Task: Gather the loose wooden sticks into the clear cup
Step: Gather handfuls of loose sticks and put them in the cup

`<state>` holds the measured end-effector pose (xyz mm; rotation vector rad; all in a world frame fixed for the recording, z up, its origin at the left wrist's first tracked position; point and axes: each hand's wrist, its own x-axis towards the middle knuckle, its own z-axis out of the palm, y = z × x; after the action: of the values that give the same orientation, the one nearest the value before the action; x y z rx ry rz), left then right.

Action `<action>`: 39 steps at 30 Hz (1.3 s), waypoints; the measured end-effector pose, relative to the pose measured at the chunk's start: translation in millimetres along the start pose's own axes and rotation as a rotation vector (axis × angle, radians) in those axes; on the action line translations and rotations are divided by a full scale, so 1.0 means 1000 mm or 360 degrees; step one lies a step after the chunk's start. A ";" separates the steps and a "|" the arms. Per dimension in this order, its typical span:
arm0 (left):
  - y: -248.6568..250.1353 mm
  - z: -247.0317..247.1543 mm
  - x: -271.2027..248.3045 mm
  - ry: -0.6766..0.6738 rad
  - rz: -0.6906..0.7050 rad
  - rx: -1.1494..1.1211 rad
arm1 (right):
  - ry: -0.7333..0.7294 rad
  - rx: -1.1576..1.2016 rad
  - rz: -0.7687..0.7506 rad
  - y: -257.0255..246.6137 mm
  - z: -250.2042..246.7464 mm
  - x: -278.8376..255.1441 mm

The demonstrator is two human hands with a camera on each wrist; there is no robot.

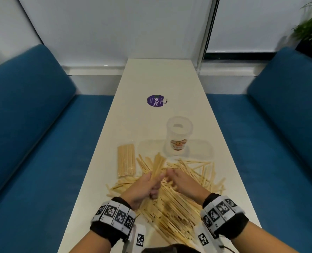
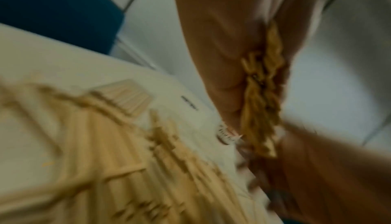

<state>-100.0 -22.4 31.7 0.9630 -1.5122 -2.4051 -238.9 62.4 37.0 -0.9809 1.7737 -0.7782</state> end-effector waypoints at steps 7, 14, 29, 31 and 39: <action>-0.030 -0.028 0.010 0.0607 -0.0167 -0.0111 | 0.0045 -0.1130 0.0246 0.064 0.012 -0.002; -0.033 -0.011 0.021 0.0558 -0.0161 0.0057 | 0.0246 -0.0861 0.0192 0.061 0.004 -0.003; -0.020 0.025 0.040 0.0571 -0.0136 0.0014 | 0.0620 -0.0039 -0.0213 0.004 0.002 -0.006; -0.017 0.023 0.043 0.0630 -0.0151 -0.0078 | 0.0669 -0.0039 -0.0315 0.000 0.009 -0.005; -0.010 0.025 0.050 0.0748 0.0009 -0.0157 | 0.0589 -0.0336 -0.0569 -0.002 0.021 0.006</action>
<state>-151.6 -20.4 8.4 1.3737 -1.2102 -2.0270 -220.0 54.5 28.6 -1.3907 2.0551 -1.0650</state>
